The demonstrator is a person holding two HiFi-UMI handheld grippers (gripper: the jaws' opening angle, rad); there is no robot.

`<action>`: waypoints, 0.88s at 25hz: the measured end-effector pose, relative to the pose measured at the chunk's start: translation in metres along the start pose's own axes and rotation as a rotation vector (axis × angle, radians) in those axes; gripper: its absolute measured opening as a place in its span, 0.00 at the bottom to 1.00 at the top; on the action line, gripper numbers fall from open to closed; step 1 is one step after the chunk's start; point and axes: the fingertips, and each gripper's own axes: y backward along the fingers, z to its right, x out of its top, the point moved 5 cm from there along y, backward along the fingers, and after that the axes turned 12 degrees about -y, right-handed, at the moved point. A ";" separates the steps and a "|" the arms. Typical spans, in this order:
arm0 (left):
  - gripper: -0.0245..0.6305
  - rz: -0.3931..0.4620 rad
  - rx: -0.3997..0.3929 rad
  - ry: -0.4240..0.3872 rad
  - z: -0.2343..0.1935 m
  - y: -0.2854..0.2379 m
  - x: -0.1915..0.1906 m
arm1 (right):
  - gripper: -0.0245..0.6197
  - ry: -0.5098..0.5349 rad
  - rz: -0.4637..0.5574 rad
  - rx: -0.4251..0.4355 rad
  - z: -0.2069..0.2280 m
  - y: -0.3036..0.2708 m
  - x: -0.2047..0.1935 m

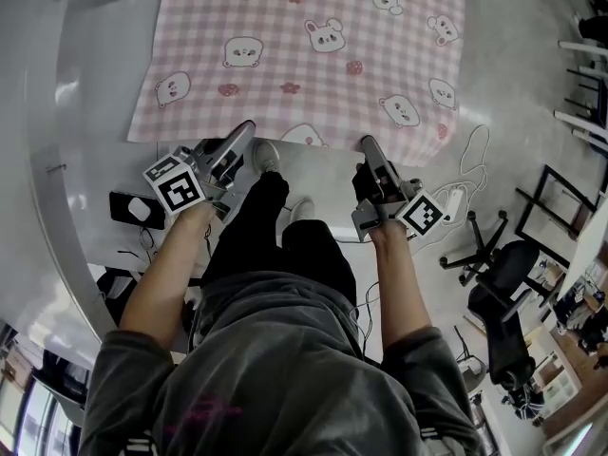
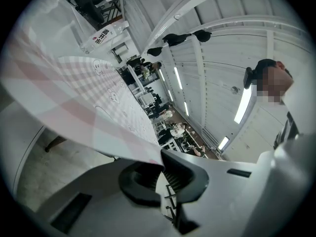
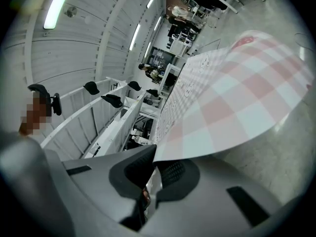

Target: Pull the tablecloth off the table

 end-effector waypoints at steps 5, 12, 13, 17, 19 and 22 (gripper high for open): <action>0.04 -0.022 0.012 0.025 0.006 0.005 -0.002 | 0.05 -0.031 -0.006 -0.028 -0.002 0.007 -0.005; 0.04 0.009 -0.014 -0.018 0.007 0.005 0.000 | 0.05 0.006 0.004 0.014 -0.004 0.007 -0.006; 0.04 0.019 -0.022 -0.036 0.007 0.005 0.000 | 0.05 0.021 0.008 0.031 -0.003 0.007 -0.006; 0.04 0.051 -0.050 -0.071 0.005 0.005 -0.001 | 0.05 0.056 0.025 0.061 -0.001 0.008 -0.007; 0.04 0.055 -0.053 -0.066 0.007 0.005 -0.001 | 0.05 0.059 0.025 0.057 -0.004 0.009 -0.007; 0.04 0.056 -0.049 -0.066 0.010 0.007 0.003 | 0.05 0.058 0.026 0.064 -0.008 0.007 -0.007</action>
